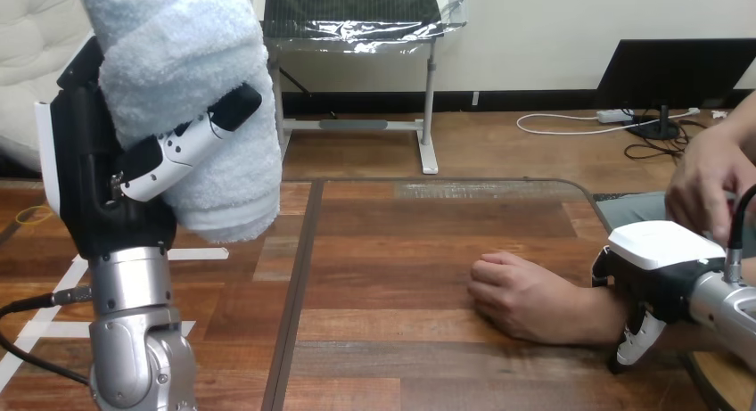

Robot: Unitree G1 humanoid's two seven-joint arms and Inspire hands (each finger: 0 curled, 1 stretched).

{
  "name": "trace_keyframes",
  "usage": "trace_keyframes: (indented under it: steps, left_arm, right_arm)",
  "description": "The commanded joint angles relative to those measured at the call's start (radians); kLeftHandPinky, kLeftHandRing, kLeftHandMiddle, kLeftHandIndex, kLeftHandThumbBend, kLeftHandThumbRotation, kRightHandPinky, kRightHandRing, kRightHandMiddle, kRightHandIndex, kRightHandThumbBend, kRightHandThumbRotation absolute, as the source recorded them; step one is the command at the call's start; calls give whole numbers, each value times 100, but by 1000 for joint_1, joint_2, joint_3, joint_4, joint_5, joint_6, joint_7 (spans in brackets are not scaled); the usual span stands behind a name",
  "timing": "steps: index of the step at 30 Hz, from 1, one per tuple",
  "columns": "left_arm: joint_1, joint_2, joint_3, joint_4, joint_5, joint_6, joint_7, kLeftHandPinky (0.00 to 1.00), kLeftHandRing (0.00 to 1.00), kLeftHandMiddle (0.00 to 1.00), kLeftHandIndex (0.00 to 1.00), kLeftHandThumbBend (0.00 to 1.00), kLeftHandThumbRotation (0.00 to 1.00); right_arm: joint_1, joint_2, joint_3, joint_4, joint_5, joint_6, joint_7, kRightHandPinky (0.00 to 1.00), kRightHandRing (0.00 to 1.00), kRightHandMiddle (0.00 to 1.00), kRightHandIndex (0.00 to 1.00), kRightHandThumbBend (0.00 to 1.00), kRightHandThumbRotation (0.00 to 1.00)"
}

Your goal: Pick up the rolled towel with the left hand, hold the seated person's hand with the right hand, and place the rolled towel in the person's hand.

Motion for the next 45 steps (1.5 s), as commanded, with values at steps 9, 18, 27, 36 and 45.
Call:
trace_keyframes:
  steps: [9,18,27,36,45]
  left_arm:
    - [-55,8,-3,-43,-2,-16,-4,23,28,35,39,56,0]
    - [-57,9,-4,-43,3,-19,-4,23,29,35,39,57,0]
    - [-59,13,-3,-37,23,-27,3,23,28,35,39,56,0]
    - [-60,10,-4,-38,4,-22,-6,23,28,35,39,56,0]
    - [-60,9,-5,-38,18,-24,2,23,28,35,39,56,0]
  right_arm:
    - [-10,26,7,29,31,-18,-13,15,23,35,48,89,4]
    - [-9,24,6,24,32,-10,-6,16,25,37,49,88,6]
    - [-8,21,5,25,36,-15,-8,16,24,36,50,89,6]
    - [-12,19,9,31,32,-14,-5,15,23,36,50,88,6]
    - [-13,18,7,33,33,-15,-8,15,23,35,49,88,7]
